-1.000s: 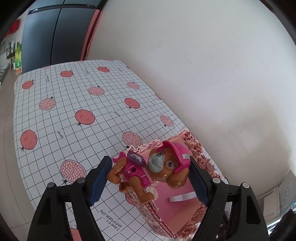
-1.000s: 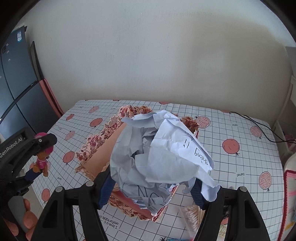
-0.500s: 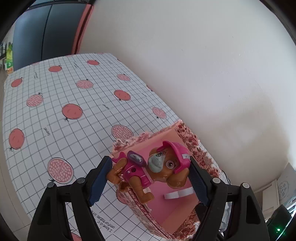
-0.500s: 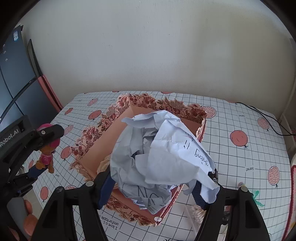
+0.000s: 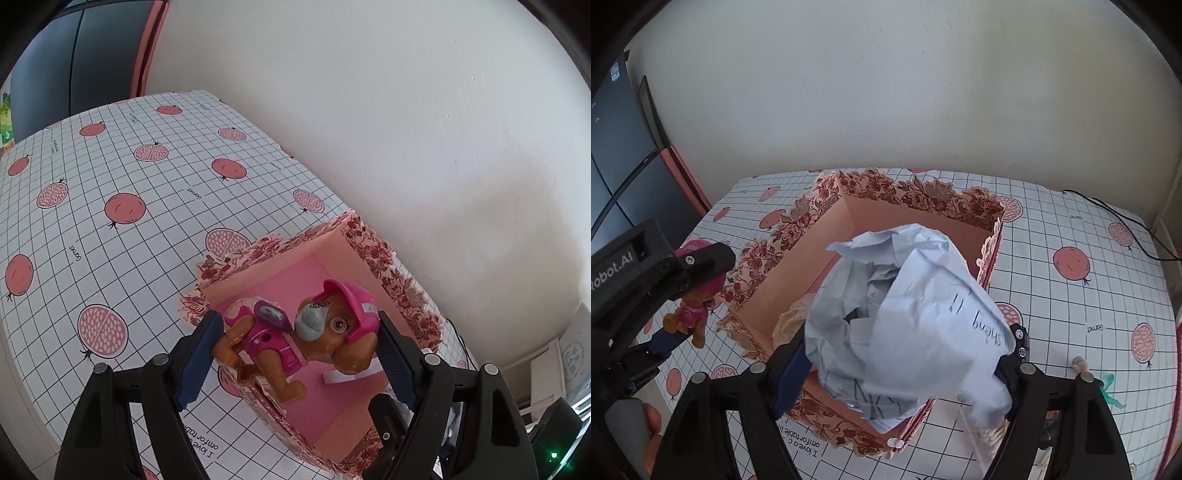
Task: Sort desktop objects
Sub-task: 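Open both tools to drop the toy dog and paper into the box, then move both tools away from the box toward the remaining items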
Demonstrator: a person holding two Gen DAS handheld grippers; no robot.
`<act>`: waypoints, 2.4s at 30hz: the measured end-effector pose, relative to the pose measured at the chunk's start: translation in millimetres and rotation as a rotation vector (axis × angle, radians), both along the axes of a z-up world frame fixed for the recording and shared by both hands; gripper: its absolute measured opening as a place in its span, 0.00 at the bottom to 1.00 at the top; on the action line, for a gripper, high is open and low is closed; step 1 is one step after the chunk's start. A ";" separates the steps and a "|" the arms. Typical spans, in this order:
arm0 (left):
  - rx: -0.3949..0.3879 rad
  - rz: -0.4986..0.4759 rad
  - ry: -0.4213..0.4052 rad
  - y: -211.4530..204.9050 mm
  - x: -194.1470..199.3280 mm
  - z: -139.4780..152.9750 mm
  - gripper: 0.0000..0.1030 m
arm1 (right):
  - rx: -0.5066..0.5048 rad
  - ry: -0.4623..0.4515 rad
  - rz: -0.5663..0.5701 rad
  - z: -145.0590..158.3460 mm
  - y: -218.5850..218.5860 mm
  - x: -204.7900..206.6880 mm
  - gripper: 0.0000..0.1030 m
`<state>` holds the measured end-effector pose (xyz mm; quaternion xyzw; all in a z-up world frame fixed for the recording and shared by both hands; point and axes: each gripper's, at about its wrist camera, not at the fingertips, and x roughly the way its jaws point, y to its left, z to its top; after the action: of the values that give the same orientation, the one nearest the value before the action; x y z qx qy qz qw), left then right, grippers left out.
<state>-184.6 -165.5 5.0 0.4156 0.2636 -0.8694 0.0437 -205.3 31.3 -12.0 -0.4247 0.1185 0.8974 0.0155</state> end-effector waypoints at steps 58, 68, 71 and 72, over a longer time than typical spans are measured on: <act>-0.154 0.089 -0.044 -6.2 4.2 6.9 1.00 | 0.019 0.037 -0.052 12.0 16.7 9.0 1.00; -0.171 0.069 -0.022 2.0 9.7 15.3 1.00 | 0.032 0.022 -0.053 20.1 29.8 15.5 1.00; -0.186 0.055 -0.002 12.2 14.7 22.9 1.00 | 0.050 0.034 -0.078 29.4 42.5 25.2 1.00; -0.185 0.054 0.007 15.8 17.0 25.7 1.00 | 0.049 0.038 -0.087 32.3 47.3 28.1 1.00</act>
<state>-167.6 -149.7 30.7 0.3993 0.1935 -0.8901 0.1042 -177.2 78.6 20.3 -0.4014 0.1152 0.9065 0.0626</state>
